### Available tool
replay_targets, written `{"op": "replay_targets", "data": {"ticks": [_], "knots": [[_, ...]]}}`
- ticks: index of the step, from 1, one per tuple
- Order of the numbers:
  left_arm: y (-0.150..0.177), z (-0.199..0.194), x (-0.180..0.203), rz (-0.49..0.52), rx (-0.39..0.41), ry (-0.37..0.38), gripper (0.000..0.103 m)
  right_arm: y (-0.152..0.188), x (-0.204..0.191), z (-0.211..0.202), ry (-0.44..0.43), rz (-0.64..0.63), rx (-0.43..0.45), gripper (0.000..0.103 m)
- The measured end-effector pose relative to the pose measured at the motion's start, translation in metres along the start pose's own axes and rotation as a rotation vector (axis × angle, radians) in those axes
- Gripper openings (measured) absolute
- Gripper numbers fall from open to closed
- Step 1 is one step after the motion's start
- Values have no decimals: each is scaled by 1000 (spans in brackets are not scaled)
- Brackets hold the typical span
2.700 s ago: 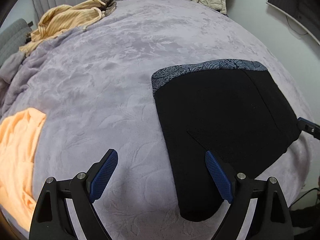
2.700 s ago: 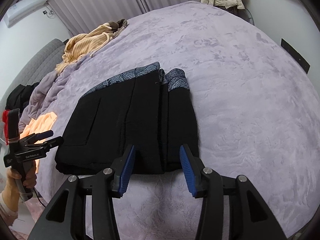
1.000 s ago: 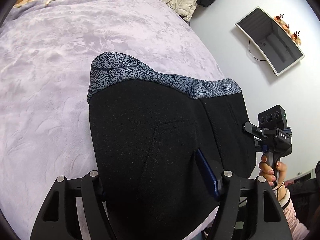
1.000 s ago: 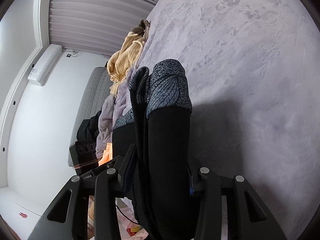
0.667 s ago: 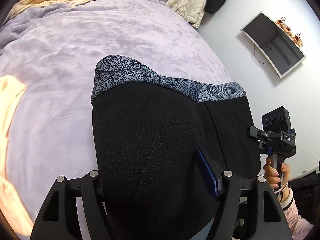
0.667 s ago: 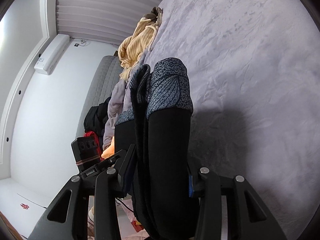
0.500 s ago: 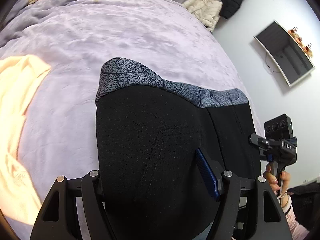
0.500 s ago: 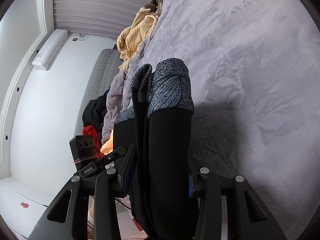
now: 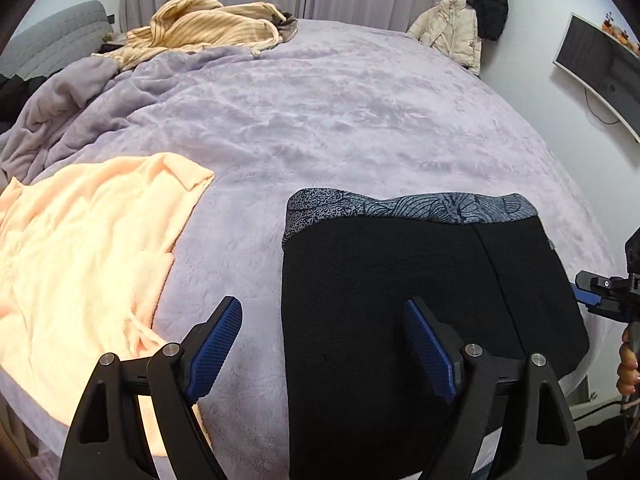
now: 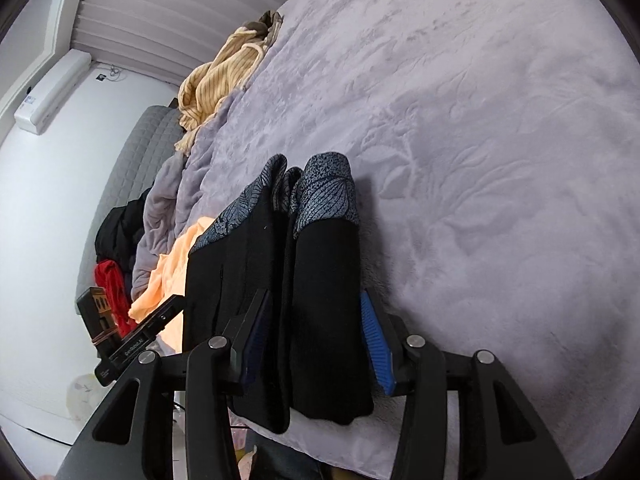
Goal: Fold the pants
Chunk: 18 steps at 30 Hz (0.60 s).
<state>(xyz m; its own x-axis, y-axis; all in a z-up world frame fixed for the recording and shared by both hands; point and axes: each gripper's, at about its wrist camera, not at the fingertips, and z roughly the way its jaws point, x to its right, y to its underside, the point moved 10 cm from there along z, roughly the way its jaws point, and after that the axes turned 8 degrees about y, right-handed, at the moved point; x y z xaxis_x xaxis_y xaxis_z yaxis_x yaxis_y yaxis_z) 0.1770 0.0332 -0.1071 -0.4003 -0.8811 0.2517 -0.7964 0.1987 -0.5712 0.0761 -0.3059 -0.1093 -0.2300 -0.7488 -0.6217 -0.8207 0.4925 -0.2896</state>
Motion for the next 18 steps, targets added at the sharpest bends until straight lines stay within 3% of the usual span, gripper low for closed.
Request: {"op": "replay_targets", "data": {"ticks": [3, 7, 10, 12, 15, 18], "knots": [[-11, 2, 22, 10, 2, 24, 84, 3, -6, -28, -4, -30, 67, 42], [7, 1, 41, 32, -7, 17, 84, 8, -39, -41, 10, -143, 106, 41], [25, 20, 46, 34, -53, -8, 84, 20, -64, -33, 47, -247, 108, 41], [33, 25, 45, 36, -46, -35, 90, 31, -76, -20, 67, -302, 91, 41], [39, 25, 42, 0, -36, -2, 92, 47, -75, 1, 115, -337, 53, 41], [47, 29, 32, -82, -56, 42, 102, 55, -60, 18, 184, -351, 48, 41]]}}
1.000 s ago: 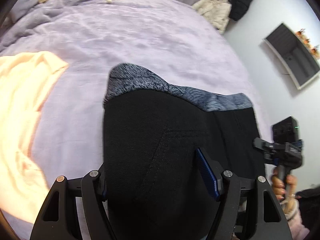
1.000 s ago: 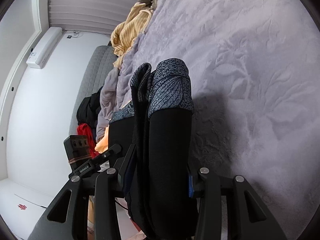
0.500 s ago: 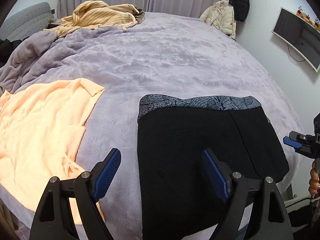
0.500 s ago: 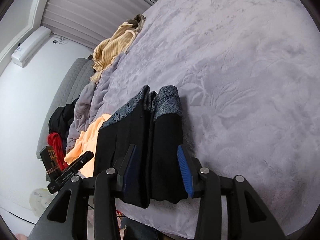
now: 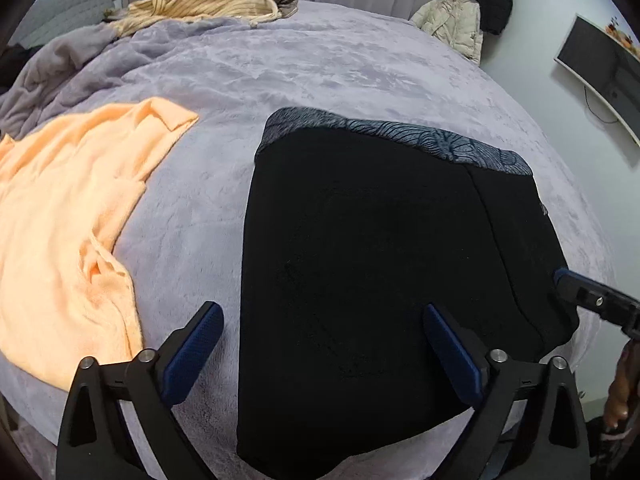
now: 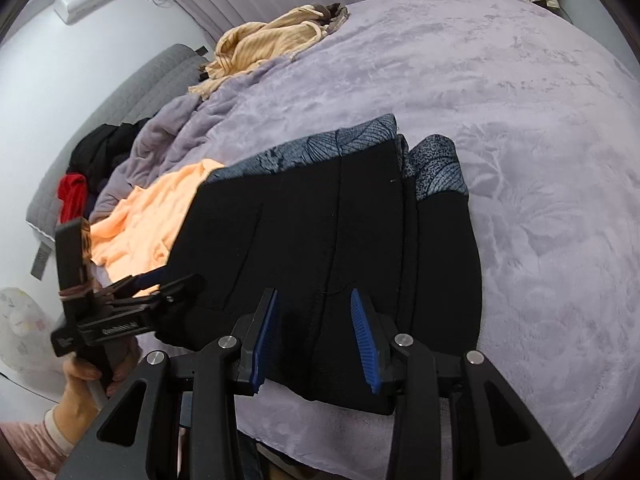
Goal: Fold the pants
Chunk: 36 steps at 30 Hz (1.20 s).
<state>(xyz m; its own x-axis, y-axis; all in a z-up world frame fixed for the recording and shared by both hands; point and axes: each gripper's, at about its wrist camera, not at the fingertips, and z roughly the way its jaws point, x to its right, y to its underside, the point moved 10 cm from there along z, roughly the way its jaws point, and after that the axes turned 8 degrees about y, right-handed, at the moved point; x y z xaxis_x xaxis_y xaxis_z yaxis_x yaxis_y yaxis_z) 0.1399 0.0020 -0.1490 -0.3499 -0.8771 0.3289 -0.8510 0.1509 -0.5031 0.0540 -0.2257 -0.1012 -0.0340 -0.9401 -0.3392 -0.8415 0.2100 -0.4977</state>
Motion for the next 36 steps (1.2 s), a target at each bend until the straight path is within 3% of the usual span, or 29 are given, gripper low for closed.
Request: {"op": "replay_targets", "data": {"ticks": [4, 14, 24, 29, 31, 33, 36], "knots": [[5, 0, -2, -45, 0, 26, 102, 5, 3, -1, 5, 8, 36, 41], [1, -16, 16, 73, 67, -149, 102, 2, 1, -11, 9, 58, 38, 43], [8, -22, 21, 65, 72, -155, 102, -4, -4, -28, 80, 37, 52, 79], [9, -25, 24, 64, 68, -169, 102, -6, 0, -28, 140, 38, 54, 86], [8, -26, 24, 66, 70, -184, 102, -6, 4, -29, 217, 13, 67, 103], [7, -29, 25, 68, 79, -191, 102, -7, 6, -32, 293, -27, 83, 103], [5, -33, 27, 70, 94, -205, 102, -8, 6, -36, 303, -36, 82, 103]]}}
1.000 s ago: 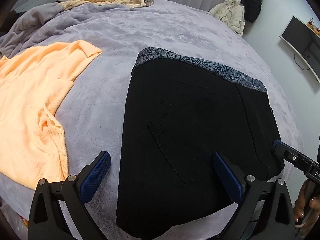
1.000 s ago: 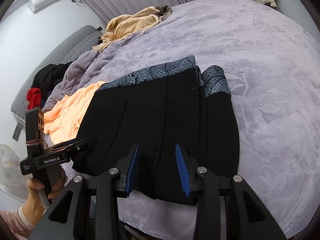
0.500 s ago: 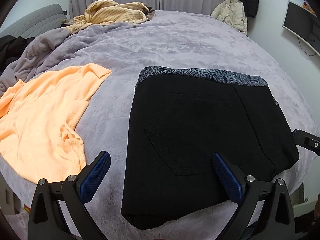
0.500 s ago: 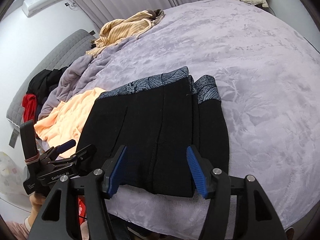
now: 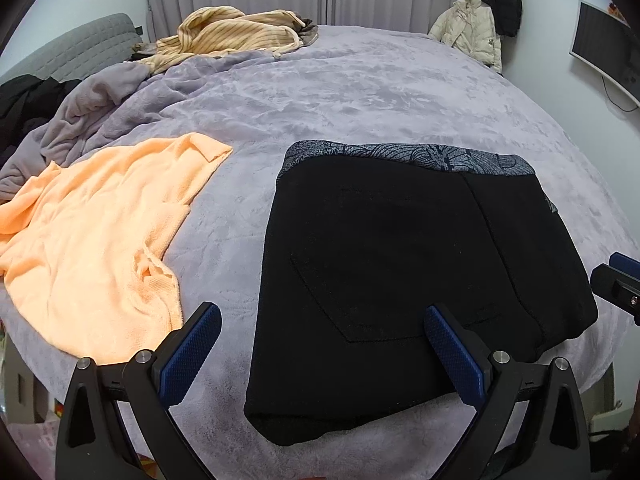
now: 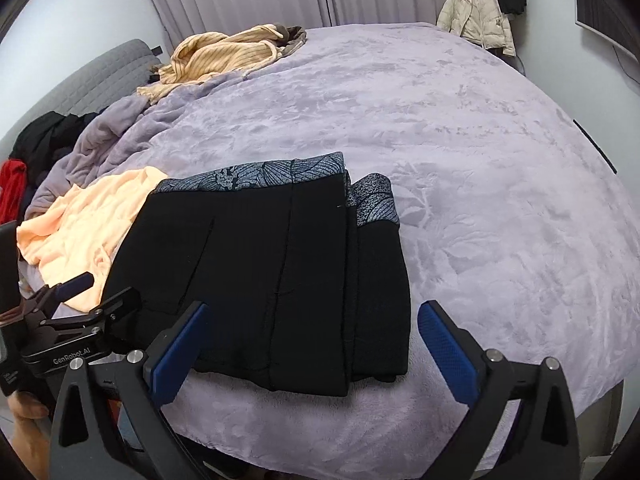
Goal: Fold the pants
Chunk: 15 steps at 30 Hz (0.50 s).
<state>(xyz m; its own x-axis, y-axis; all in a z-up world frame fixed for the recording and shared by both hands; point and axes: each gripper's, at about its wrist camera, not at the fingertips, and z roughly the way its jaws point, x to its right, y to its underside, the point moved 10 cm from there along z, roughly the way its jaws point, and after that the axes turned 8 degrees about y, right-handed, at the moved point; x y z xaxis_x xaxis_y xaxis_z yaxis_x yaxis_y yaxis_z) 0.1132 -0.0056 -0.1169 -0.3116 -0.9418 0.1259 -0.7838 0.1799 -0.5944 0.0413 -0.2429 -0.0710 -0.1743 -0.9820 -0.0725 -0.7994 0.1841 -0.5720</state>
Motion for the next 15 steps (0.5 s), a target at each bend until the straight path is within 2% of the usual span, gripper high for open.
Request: {"op": "replay_targets", "data": {"ticks": [3, 7, 10, 15], "knots": [[-1, -3, 3, -12, -4, 1, 102, 0, 0, -1, -19, 27, -31, 103], [-10, -13, 10, -6, 10, 0, 102, -4, 1, -4, 12, 40, -50, 103], [-15, -19, 17, 31, 2, -28, 102, -10, -2, -11, 24, 23, -36, 103], [-22, -27, 28, 38, -12, -26, 102, -17, -7, -19, 82, -28, -41, 103]]}}
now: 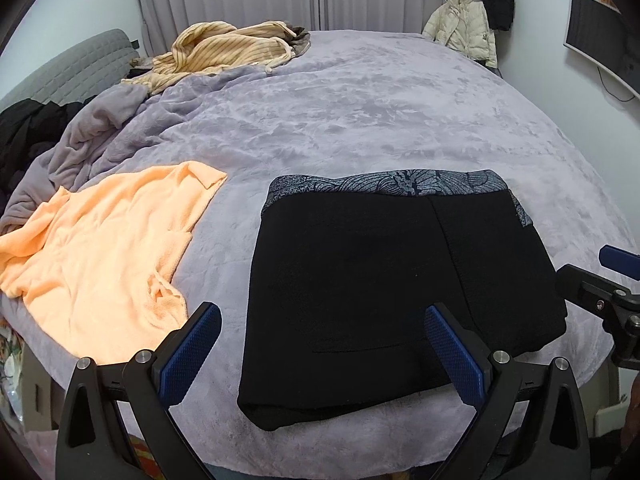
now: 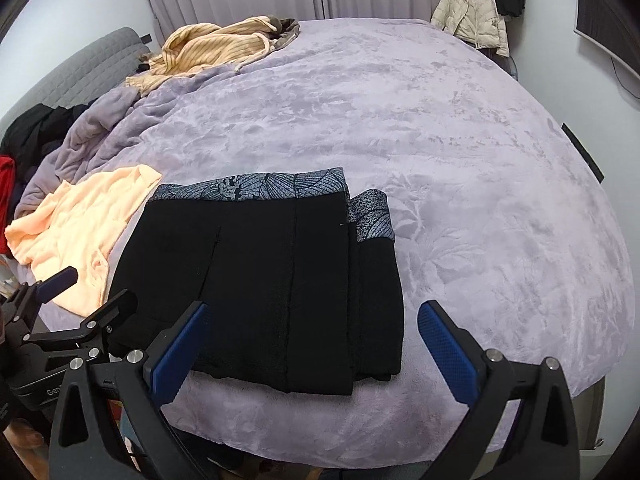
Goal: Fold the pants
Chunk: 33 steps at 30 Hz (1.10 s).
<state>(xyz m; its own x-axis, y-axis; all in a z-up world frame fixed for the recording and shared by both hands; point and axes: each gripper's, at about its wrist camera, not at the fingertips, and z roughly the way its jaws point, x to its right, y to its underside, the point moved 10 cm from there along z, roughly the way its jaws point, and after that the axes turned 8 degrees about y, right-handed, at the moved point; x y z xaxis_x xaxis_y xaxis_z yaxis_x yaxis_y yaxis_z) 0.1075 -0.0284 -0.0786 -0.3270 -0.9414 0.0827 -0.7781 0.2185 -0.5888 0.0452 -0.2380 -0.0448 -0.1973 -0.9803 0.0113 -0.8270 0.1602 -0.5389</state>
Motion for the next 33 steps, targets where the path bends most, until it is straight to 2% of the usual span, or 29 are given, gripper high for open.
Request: {"op": "replay_targets", "data": {"ticks": [6, 33], "knots": [[-9, -14, 9, 6, 32, -12, 102, -11, -1, -14, 83, -35, 54, 103], [-12, -17, 14, 12, 46, -41, 102, -11, 0, -13, 110, -40, 43, 103]]}}
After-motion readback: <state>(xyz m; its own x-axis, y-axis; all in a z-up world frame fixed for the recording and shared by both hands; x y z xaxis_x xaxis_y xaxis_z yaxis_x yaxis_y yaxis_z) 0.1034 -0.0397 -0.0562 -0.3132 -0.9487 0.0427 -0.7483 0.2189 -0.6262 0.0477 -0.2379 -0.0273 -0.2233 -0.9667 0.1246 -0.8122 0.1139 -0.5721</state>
